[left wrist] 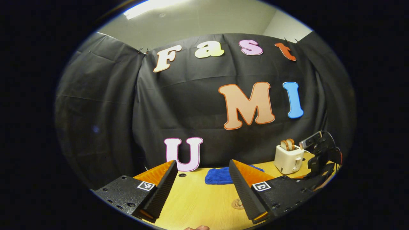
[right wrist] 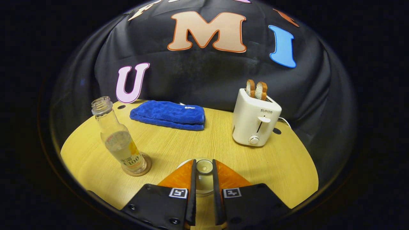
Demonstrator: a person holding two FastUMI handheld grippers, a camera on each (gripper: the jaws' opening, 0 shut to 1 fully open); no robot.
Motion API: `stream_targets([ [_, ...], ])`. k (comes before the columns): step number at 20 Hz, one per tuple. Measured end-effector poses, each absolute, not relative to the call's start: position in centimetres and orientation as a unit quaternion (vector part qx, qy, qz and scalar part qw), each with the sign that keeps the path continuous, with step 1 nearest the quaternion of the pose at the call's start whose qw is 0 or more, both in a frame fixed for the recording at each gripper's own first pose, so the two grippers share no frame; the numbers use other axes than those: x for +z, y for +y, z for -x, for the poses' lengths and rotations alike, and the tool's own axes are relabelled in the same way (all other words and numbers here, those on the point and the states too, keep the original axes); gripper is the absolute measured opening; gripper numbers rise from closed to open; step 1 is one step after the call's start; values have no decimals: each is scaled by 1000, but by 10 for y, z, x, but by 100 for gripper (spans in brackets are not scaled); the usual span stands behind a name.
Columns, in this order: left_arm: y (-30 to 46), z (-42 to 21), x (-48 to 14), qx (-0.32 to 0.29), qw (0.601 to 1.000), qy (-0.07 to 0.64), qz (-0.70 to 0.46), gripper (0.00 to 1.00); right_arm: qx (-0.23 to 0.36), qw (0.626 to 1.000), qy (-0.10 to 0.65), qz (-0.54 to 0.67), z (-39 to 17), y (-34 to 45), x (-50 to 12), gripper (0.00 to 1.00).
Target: Open the teacup lid with one hand, grasp the water bottle and pour water into the teacup with the other hand; after pouring, place the water bottle on the coaster and then close the teacup lid.
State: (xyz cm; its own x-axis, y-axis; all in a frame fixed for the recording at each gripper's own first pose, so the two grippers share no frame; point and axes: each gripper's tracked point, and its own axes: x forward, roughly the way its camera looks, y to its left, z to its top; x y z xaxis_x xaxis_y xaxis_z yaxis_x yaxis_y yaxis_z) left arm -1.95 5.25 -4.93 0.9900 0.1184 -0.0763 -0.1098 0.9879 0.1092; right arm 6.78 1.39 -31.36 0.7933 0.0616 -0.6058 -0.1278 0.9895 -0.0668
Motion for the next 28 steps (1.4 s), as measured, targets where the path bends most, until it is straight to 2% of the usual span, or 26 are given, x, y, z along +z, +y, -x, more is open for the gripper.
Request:
stream_targets([
  [6, 22, 13, -104, -1, 995, 87, -51, 94, 41, 950, 306, 45, -66, 7, -291, 25],
  [7, 16, 12, -112, -12, 994, 95, -51, 96, 41, 951, 304, 44, -65, 7, -287, 28],
  [10, -5, 8, -140, -50, 991, 118, -27, 96, 36, 954, 295, 45, -62, 1, -273, 24],
  [15, -31, 2, -175, -101, 985, 142, 3, 97, 19, 956, 291, 41, -51, -14, -255, 26],
  [28, -56, -23, -268, -153, 968, 196, -43, 97, -28, 956, 288, 41, -15, -43, -223, 26],
])
